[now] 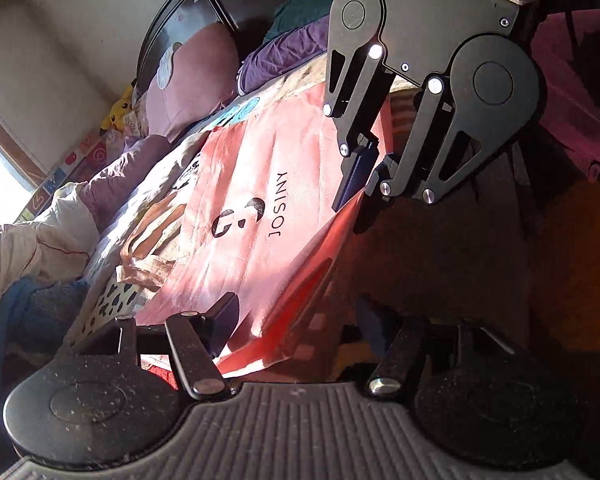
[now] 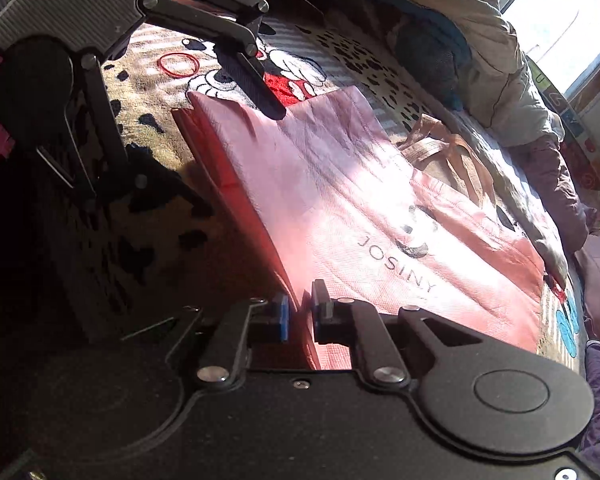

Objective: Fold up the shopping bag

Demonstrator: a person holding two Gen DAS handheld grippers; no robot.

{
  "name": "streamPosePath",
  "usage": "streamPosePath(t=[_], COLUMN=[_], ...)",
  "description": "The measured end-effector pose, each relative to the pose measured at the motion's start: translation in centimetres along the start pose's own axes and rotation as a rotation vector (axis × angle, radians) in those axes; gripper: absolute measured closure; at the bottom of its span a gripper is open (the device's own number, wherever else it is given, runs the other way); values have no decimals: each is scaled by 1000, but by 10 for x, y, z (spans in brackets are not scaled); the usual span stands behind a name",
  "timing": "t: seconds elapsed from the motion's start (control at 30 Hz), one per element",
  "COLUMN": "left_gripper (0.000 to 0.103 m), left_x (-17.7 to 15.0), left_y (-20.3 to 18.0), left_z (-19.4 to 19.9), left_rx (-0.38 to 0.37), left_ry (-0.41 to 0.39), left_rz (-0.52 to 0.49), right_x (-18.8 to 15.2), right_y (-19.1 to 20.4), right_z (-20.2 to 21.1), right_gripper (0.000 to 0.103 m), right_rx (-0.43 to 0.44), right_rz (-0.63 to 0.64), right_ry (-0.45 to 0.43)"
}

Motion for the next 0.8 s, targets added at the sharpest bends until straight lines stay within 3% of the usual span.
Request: streamPosePath(t=[0.03, 0.1, 0.17, 0.2, 0.3, 0.4, 0.53, 0.63, 0.73, 0.8], left_gripper=[79, 83, 85, 85, 85, 85, 85, 85, 86, 86], left_x=[0, -2, -10, -15, -20, -20, -15, -18, -17, -10], left_y=[-1, 0, 1, 1, 3, 8, 11, 10, 6, 2], left_z=[-2, -4, -6, -7, -2, 5, 11, 7, 3, 1], left_rx=[-3, -7, -5, 1, -9, 8, 43, 62, 82, 100], left_ry=[5, 5, 23, 37, 4, -43, -75, -30, 29, 73], left_rz=[16, 54, 72, 57, 53, 66, 82, 84, 93, 76], right_x=[1, -4, -12, -18, -36, -49, -63, -69, -65, -51], right_y=[2, 5, 3, -1, -14, -34, -50, -52, -50, -38], right_z=[0, -3, -6, -8, -13, -20, -26, -29, -32, -28], right_gripper=[94, 89, 67, 62, 60, 49, 49, 55, 56, 50], right_rx=[-7, -13, -24, -34, -63, -102, -86, -72, -139, -204], right_rz=[16, 47, 81, 101, 159, 208, 171, 82, 93, 145], right_ry=[-4, -2, 3, 7, 16, 21, 45, 45, 44, 17])
Point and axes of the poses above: each gripper's, at about its wrist camera, not at the fingertips, and z roughly against the way its jaws point, y to its left, x to its top, the point moved 9 cm from there along -z, roughly the way its jaws point, and after that the axes turned 14 degrees about -x, right-handed, at the moved point
